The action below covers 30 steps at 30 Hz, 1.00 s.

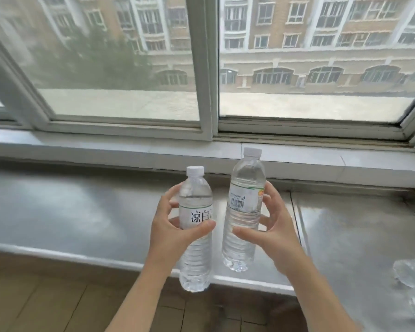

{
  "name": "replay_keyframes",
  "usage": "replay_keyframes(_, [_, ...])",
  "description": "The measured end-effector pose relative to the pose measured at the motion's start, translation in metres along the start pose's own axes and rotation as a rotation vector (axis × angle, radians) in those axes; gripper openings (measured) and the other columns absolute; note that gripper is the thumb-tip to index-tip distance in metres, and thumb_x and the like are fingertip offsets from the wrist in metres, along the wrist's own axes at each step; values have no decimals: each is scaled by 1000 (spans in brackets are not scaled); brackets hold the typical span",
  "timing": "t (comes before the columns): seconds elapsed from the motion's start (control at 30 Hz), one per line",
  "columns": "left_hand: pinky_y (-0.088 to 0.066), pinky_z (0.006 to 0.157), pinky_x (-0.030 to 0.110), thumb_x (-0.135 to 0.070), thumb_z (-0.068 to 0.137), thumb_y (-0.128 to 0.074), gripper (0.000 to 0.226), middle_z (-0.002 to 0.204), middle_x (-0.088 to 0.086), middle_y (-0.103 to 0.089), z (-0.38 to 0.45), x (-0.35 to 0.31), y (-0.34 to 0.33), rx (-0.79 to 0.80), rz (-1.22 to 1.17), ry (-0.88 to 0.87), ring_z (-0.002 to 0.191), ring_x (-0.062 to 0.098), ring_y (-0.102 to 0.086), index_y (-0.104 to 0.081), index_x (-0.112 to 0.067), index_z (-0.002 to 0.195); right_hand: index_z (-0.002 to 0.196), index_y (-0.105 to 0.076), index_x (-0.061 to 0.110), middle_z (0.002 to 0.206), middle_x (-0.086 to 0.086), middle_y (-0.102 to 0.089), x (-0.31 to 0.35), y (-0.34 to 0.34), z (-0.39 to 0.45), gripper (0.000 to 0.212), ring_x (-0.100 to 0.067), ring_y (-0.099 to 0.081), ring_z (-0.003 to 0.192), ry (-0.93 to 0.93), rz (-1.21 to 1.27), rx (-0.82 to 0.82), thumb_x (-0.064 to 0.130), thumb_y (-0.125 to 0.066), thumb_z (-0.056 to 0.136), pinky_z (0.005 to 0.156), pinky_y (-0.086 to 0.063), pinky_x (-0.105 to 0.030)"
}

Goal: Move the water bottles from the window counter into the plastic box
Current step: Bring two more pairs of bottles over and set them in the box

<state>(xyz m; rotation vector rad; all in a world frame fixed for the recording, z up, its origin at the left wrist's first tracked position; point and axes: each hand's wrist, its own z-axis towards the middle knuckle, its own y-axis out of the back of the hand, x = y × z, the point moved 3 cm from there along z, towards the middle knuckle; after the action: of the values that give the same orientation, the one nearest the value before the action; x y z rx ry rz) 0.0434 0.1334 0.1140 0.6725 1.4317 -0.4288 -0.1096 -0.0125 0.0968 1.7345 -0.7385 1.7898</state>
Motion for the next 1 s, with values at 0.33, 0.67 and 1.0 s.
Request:
replay_keyframes(0.33, [-58,65,22,-23,48,-98,90,113,-3,-64,-132,11,181,-548,25,26,86,5,-71,-50,-57,117,132,-41,52,122,14,-57,22,-203,-39,106,-11,-67,101,55,30,586,-8,-86,57,70,-59,-31])
replay_keyframes(0.67, [-58,65,24,-10,53,-96,88,109,-12,-63,-301,28,361,-1001,34,35,87,5,-71,-54,-59,113,133,-34,56,107,39,-56,35,-434,-157,108,-1,-65,100,120,32,1058,-2,-87,60,66,-56,-20])
replay_keyframes(1.0, [-56,69,21,-13,51,-97,89,109,-22,-62,-464,51,512,-1369,108,65,89,2,-68,-55,-52,120,137,-37,48,114,17,-64,33,-639,-311,107,-15,-67,104,84,97,1401,-11,-83,60,72,-58,-31])
